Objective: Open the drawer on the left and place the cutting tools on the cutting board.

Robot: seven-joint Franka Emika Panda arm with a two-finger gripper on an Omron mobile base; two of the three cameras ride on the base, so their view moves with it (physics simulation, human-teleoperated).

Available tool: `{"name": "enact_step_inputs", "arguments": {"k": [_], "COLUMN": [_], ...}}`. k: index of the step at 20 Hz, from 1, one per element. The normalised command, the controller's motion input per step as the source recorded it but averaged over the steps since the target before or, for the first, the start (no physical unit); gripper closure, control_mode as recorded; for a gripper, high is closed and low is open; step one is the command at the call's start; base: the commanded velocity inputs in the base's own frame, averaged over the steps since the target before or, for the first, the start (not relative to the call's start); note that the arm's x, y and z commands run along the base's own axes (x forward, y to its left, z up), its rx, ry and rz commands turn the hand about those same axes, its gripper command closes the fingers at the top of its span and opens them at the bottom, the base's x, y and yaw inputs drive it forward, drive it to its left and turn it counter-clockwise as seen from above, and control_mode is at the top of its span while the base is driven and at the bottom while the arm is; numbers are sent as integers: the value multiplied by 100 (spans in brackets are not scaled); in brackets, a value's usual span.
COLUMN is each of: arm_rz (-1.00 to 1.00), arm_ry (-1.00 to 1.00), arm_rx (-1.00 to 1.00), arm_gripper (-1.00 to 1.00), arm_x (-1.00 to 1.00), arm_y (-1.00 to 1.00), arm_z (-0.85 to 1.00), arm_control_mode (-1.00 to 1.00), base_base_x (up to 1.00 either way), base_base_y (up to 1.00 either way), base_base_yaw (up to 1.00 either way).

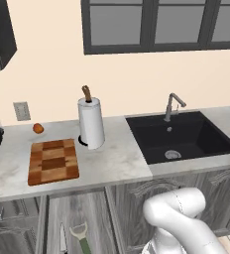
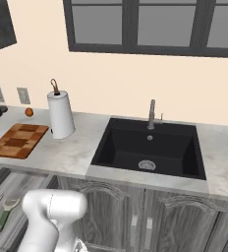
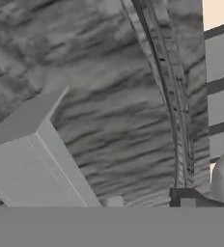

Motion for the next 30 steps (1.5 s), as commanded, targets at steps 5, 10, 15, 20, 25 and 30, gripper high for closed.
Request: {"name": "enact_step_inputs", "arguments": {"k": [5,10,15,20,25,30], "arm_rz": [-13,-11,-4,0,2,1], "arm_ry": [0,7,6,0,-16,-15], "arm_rx": [35,35,27,0,1,1], "arm_gripper": [-100,-100,-100,-100,-100,-100], "arm_x": [-13,0,-1,0,-58,-68], "arm_y": [-13,-14,-15,0,16,8], "arm_z": [100,100,84,0,27,28], "arm_control_mode": [-100,-100,-100,-100,-100,-100], "base_base_x": [0,0,0,0,0,0], "base_base_y": [0,0,0,0,0,0], "base_base_yaw": [0,0,0,0,0,0]}}
